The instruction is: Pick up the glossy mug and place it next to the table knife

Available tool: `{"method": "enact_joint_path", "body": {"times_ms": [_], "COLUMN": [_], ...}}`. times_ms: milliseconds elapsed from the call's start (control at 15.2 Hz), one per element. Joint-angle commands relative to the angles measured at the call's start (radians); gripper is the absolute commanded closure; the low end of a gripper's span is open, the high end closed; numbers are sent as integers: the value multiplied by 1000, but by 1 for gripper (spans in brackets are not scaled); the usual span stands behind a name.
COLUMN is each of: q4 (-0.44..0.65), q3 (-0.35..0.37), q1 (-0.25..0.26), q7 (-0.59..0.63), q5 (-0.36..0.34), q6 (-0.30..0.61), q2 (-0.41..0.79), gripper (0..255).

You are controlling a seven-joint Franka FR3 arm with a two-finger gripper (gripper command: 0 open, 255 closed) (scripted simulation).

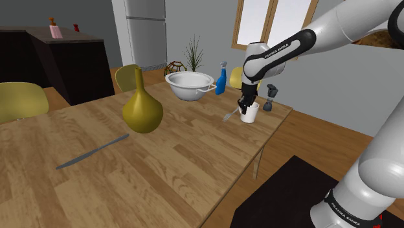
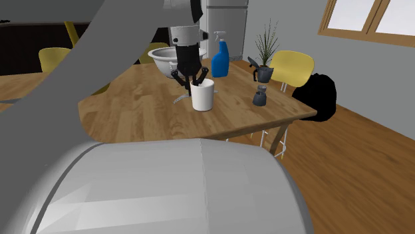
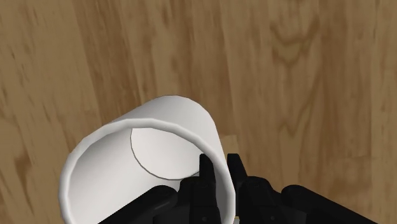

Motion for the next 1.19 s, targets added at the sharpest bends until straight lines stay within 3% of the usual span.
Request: {"method": "enact_joint_path", "body": {"times_ms": [0, 1122], "q4": [11, 145], "q3": [1, 3], "q1": [1, 3], "q7": [0, -8], "q5": [0, 0], "q6": [-25, -249], "q2": [-14, -105], "gripper": [255, 255]}}
